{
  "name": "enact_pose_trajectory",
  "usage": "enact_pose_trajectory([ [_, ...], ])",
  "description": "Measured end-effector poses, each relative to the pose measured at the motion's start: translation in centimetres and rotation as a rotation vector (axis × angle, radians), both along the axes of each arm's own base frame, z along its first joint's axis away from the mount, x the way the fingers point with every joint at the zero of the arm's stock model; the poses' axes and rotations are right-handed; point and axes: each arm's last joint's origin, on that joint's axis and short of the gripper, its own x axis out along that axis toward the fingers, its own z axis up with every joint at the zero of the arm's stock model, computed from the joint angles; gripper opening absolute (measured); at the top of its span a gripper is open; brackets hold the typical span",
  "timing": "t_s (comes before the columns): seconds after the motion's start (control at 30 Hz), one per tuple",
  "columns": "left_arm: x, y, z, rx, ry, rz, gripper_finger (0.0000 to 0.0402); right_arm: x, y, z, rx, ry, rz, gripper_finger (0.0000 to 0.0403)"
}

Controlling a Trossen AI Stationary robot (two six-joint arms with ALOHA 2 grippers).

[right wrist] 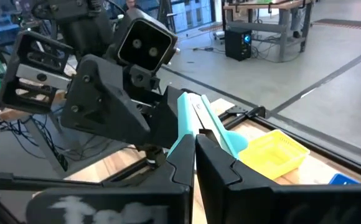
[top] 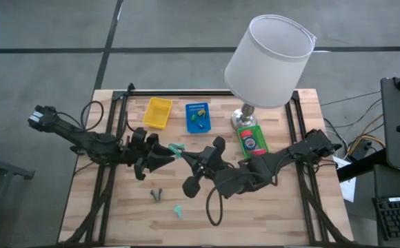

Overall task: Pick and place Stapler, Stapler remover, tape
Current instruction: Put the top light blue green staple remover into the yellow bin

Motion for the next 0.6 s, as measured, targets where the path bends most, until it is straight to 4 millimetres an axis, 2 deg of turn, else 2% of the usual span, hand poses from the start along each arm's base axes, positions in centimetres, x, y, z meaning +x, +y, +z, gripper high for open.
enact_pose_trajectory([
  [0.43,0.13,0.08,-0.69,-0.034,0.067,0.041,0.0167,0.19,-0.33,0.14,0.024,-0.025,-0.010,0.0008],
  [0.6,0.14,0.08,-0.68,-0.043,0.066,0.041,0.0148,0.21,-0.34,0.04,0.022,-0.022,-0.009,0.0008],
])
